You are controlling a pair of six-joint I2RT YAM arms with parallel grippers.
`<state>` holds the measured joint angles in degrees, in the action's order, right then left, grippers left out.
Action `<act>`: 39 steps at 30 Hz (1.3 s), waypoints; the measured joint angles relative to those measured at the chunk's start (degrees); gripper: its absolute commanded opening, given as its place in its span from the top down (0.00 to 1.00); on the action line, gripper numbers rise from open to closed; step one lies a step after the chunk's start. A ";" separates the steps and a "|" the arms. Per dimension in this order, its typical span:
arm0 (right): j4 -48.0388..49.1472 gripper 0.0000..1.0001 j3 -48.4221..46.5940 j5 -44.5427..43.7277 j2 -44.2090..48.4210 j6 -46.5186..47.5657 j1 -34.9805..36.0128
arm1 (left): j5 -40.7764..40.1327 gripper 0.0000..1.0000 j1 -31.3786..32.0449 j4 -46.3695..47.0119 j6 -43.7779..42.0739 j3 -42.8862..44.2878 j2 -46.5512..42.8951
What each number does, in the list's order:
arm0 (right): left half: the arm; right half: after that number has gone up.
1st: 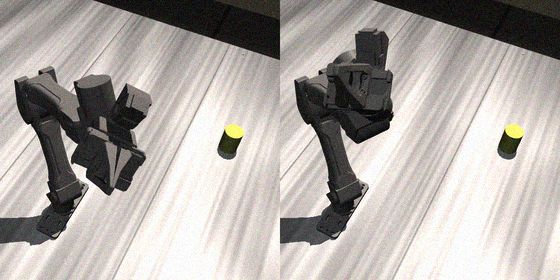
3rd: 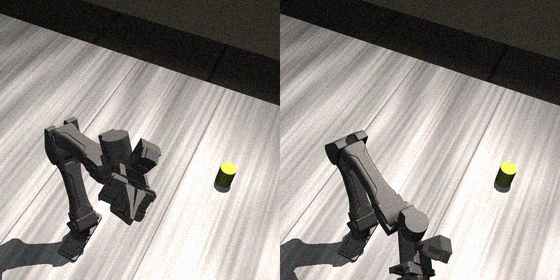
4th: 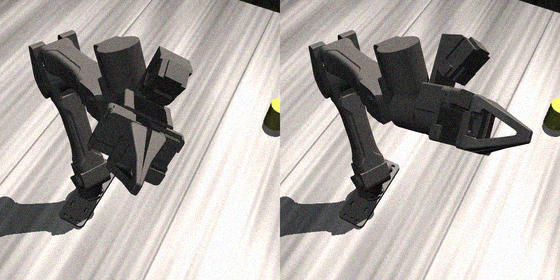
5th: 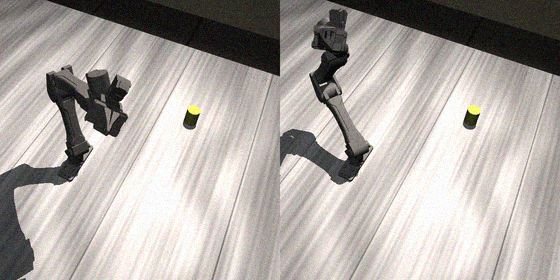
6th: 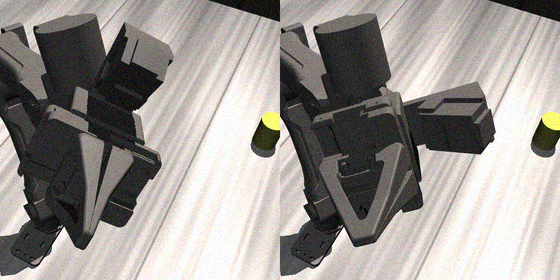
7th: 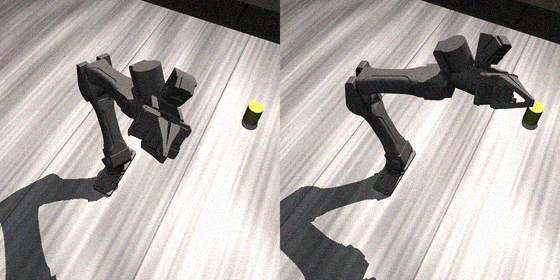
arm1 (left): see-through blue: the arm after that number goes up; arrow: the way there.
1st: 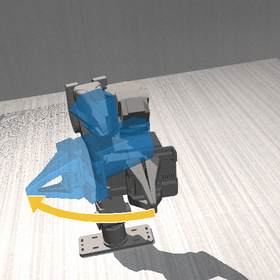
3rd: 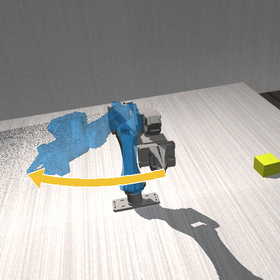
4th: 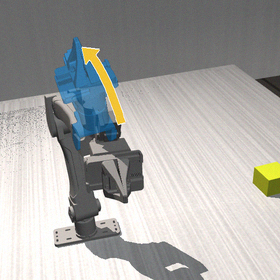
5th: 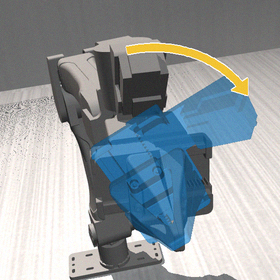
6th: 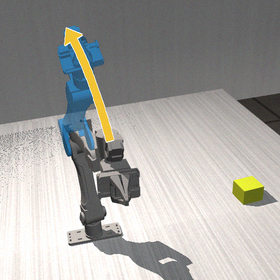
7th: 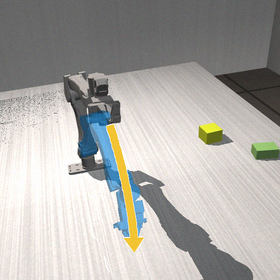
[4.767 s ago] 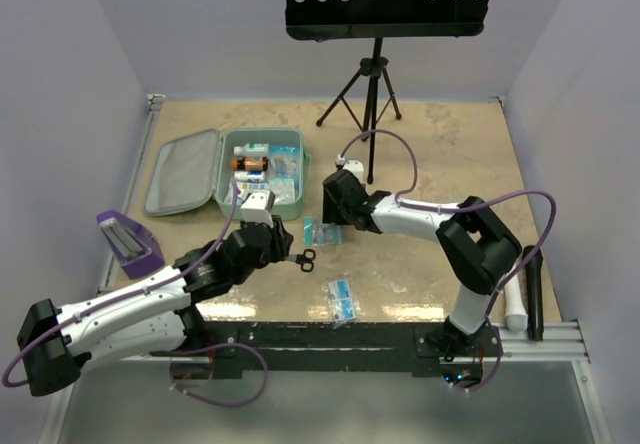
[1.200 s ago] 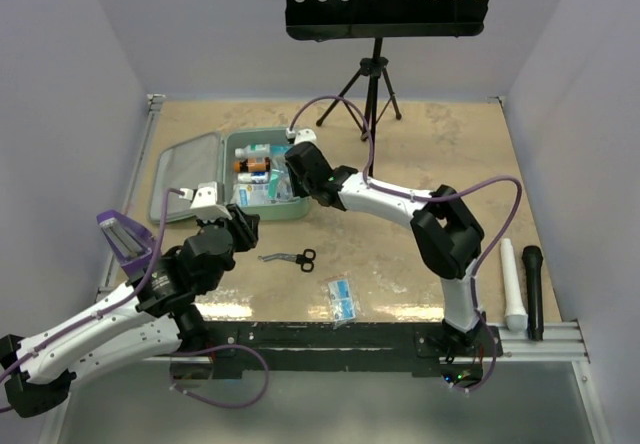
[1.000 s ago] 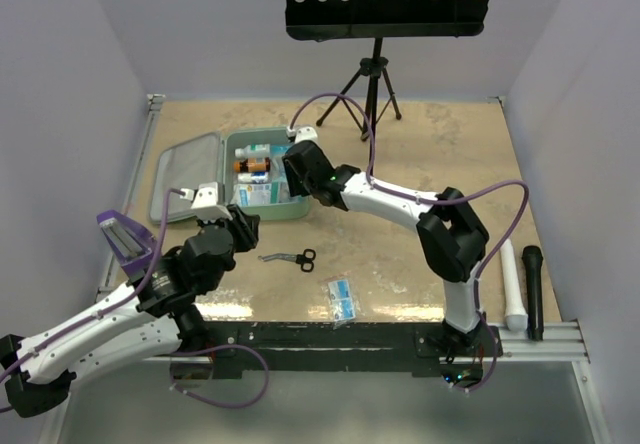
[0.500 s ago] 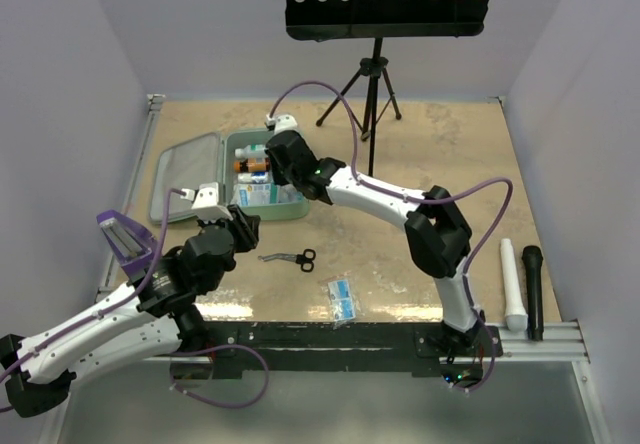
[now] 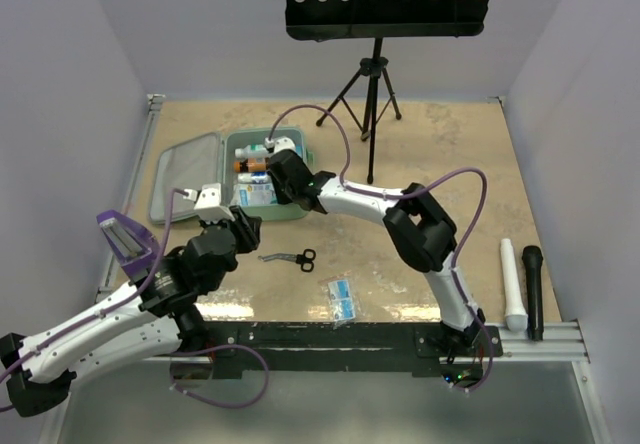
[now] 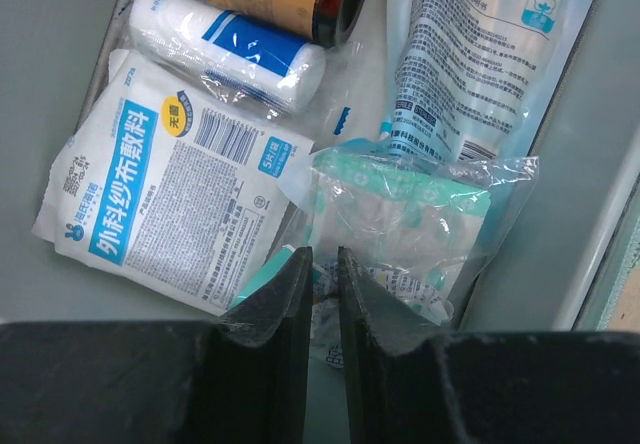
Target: Organize the medicine kit
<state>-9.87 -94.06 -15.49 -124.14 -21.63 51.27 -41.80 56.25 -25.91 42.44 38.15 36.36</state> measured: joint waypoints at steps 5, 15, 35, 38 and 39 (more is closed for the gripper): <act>1.53 0.70 2.93 -0.04 2.82 -0.46 0.00 | 0.28 0.62 0.00 0.09 0.00 -0.35 0.17; 2.43 0.67 3.43 -0.87 12.39 -0.57 0.00 | 0.26 0.62 0.00 0.09 0.00 -0.35 -0.17; 4.07 0.65 13.75 -3.13 11.72 -0.24 0.07 | 1.18 0.62 0.00 0.24 0.52 -1.57 2.89; 5.51 0.65 16.35 -3.10 13.81 -0.48 0.07 | 1.60 0.62 0.00 0.96 0.76 -2.60 4.00; 6.21 0.64 17.42 -3.13 14.58 -0.63 0.07 | 1.77 0.62 0.00 1.09 0.98 -3.06 4.22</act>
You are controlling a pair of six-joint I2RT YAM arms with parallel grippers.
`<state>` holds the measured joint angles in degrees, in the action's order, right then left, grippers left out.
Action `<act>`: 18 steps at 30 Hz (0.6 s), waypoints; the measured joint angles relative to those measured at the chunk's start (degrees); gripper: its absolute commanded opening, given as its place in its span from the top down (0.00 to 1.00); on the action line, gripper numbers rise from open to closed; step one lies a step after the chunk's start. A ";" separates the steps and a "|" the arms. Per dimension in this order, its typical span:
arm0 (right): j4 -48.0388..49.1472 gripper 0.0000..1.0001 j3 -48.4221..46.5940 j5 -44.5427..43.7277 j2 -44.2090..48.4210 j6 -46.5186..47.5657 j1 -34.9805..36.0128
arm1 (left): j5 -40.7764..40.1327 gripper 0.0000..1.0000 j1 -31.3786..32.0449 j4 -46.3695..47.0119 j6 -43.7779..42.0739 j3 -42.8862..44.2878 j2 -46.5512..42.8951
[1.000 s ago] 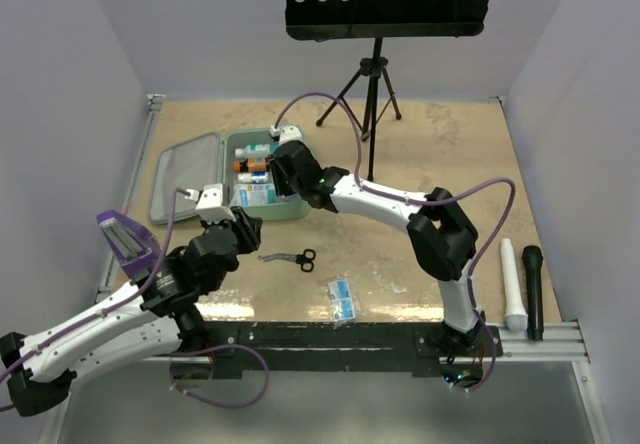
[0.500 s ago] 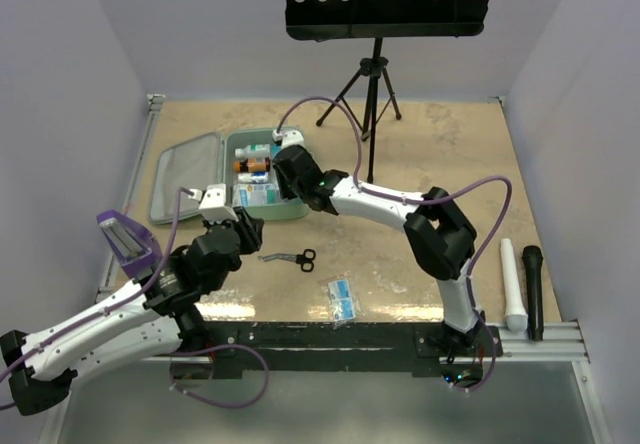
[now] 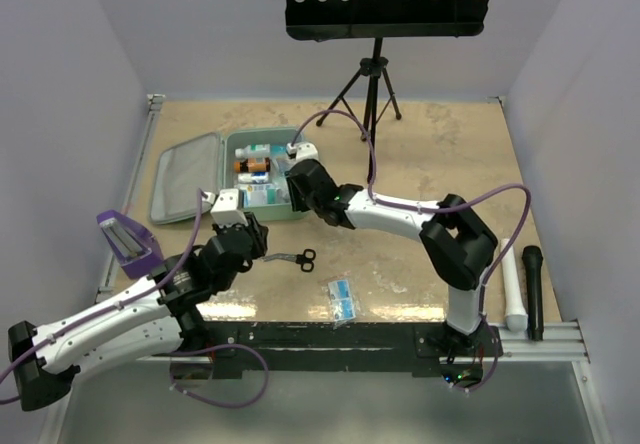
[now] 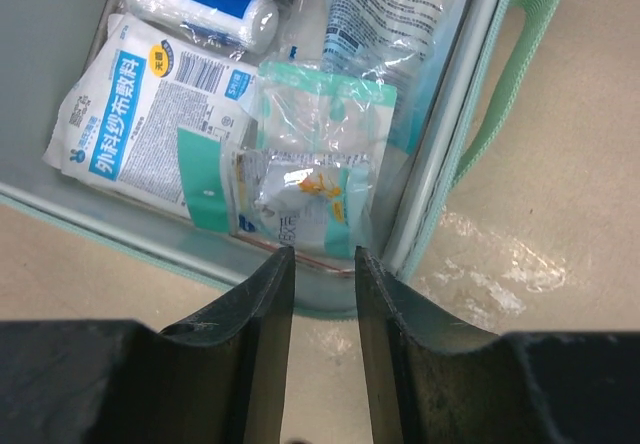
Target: Organize the medicine kit
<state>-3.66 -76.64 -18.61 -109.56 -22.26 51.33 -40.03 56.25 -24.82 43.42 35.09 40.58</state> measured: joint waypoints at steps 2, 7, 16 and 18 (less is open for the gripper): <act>1.29 0.64 2.29 0.04 1.84 -0.28 0.04 | 0.26 0.62 0.00 0.11 0.33 -0.79 0.31; 3.10 0.61 6.58 -0.02 5.33 -1.11 0.04 | 0.48 0.62 0.00 0.66 0.52 -1.25 1.84; 0.04 0.39 12.79 -1.07 13.97 -4.02 -0.02 | 0.83 0.62 0.00 1.64 0.55 -1.25 3.06; -0.70 0.39 11.37 -1.46 15.58 -4.98 -0.39 | 0.87 0.62 0.00 1.66 0.55 -1.25 3.02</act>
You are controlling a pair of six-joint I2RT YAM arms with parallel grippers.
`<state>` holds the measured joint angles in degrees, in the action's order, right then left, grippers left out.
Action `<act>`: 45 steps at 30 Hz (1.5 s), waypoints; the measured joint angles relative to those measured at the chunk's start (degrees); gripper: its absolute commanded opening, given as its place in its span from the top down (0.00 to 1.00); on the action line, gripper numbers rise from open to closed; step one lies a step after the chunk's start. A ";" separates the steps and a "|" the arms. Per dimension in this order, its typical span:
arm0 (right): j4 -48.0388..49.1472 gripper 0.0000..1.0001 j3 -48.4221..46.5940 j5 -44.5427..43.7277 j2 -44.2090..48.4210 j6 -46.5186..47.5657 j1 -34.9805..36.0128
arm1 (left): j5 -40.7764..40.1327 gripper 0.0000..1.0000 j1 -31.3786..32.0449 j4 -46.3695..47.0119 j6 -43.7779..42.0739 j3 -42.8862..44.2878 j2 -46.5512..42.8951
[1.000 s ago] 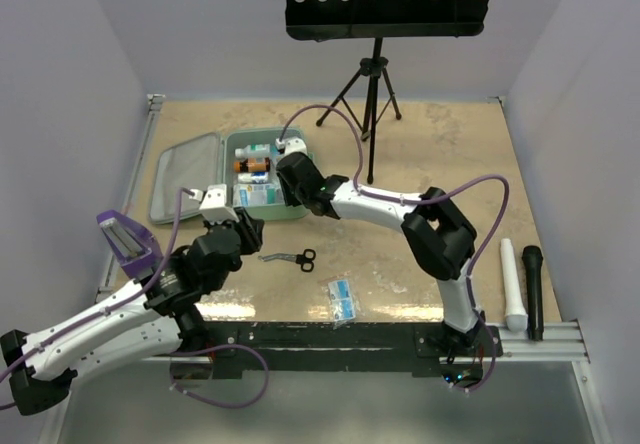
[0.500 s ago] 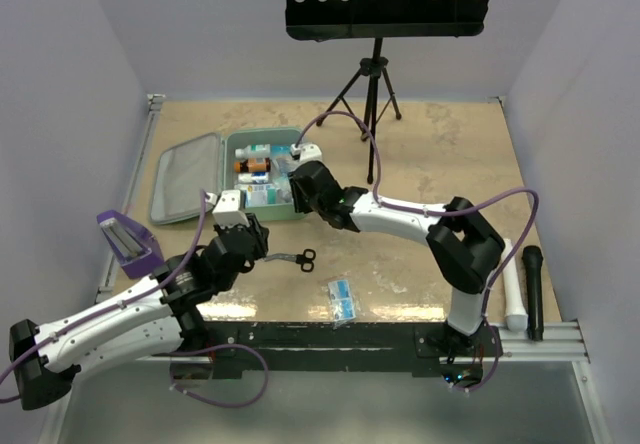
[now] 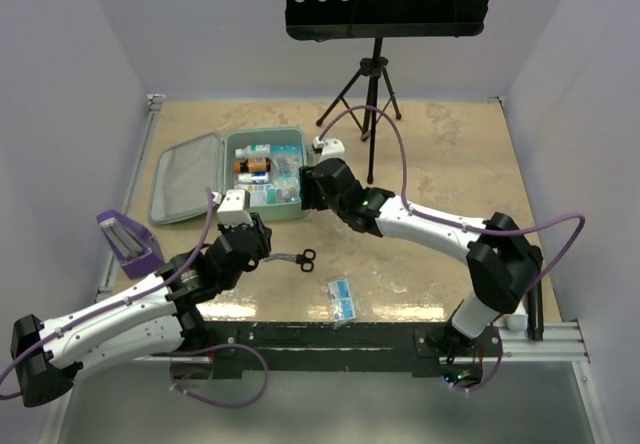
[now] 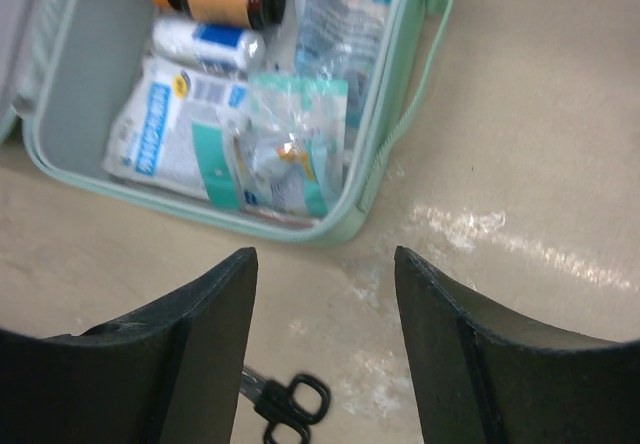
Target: Organize the medicine kit
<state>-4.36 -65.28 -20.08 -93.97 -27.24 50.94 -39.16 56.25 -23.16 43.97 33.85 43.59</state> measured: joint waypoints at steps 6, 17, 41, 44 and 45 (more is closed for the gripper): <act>-0.44 0.41 -9.77 1.57 -4.74 -1.81 -4.61 | 0.46 0.62 0.00 -0.02 0.50 0.00 -0.48; -2.32 0.54 -14.97 7.08 -19.76 -2.12 -8.17 | 0.59 0.62 0.00 -0.20 1.79 -0.33 -3.58; 4.35 0.91 9.79 9.09 -0.70 -6.23 -8.09 | 2.71 0.62 0.00 1.22 2.40 -2.21 -1.29; 4.20 0.92 12.57 9.11 2.03 -6.99 -8.00 | 3.08 0.62 0.00 1.49 2.49 -2.54 0.09; 3.96 0.91 13.38 9.09 3.02 -7.32 -7.89 | 3.21 0.62 0.00 1.49 2.54 -2.64 0.59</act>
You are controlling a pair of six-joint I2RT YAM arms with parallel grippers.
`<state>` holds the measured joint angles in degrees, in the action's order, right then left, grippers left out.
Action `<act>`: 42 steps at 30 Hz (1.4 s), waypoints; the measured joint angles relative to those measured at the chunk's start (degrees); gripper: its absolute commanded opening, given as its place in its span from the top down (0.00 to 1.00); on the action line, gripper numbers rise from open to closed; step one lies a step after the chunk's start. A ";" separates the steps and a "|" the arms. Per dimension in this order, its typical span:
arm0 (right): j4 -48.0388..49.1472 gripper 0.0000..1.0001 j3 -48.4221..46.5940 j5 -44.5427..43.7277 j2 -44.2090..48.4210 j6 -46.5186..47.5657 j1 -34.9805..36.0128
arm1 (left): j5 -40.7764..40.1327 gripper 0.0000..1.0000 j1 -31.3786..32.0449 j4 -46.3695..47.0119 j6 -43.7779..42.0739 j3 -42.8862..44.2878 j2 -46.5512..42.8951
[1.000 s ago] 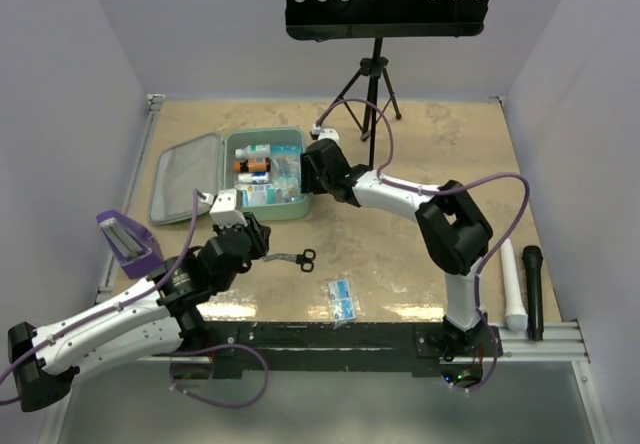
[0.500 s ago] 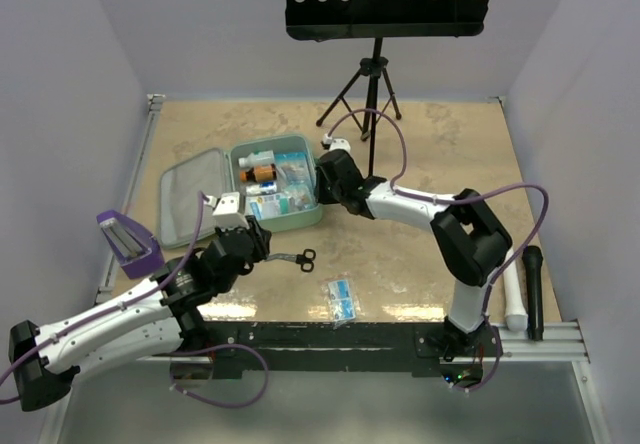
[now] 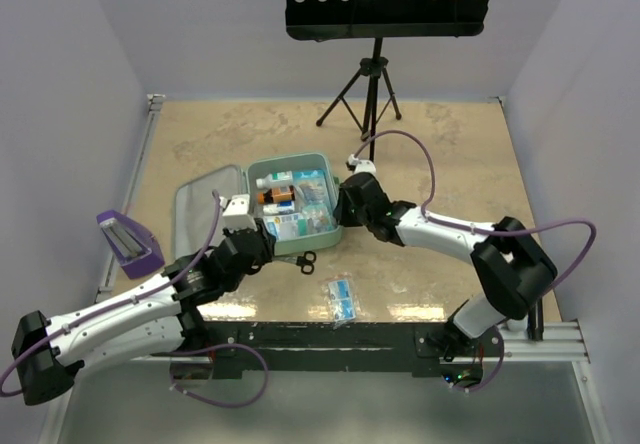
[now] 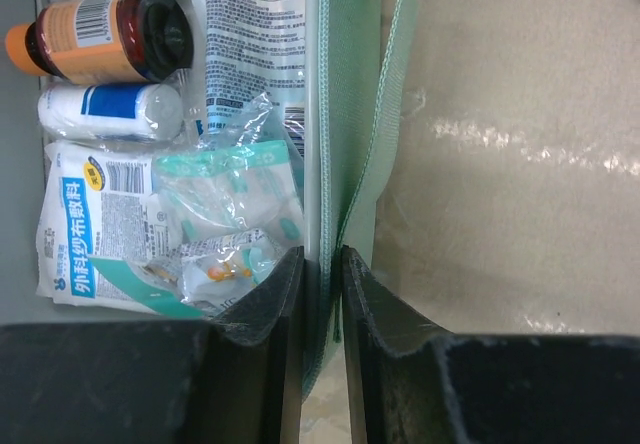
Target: Organize the medicine kit
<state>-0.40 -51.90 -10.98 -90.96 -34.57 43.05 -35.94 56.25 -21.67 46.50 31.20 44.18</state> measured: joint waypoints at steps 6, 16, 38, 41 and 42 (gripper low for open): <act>-1.20 0.92 6.38 -0.22 7.17 -2.54 0.22 | 0.35 0.62 0.00 0.87 0.00 -0.26 1.51; -1.81 0.92 17.20 -1.42 18.95 -7.61 0.55 | 0.37 0.62 -0.02 3.58 -0.15 -1.46 6.71; -8.79 0.80 18.71 -3.61 25.16 -9.97 0.81 | 4.31 0.64 -5.99 17.16 -7.06 0.57 20.55; -8.26 0.82 17.05 -4.26 22.10 -9.03 0.76 | 4.83 0.64 -7.93 18.12 -7.34 1.25 22.10; -7.91 0.82 16.24 -4.52 20.94 -8.70 0.74 | 4.90 0.64 -8.61 18.45 -7.37 1.42 22.53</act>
<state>-8.32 -35.66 -15.51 -70.02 -43.27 43.79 -31.05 47.64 -3.22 39.13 32.62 66.72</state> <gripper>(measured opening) 0.219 0.364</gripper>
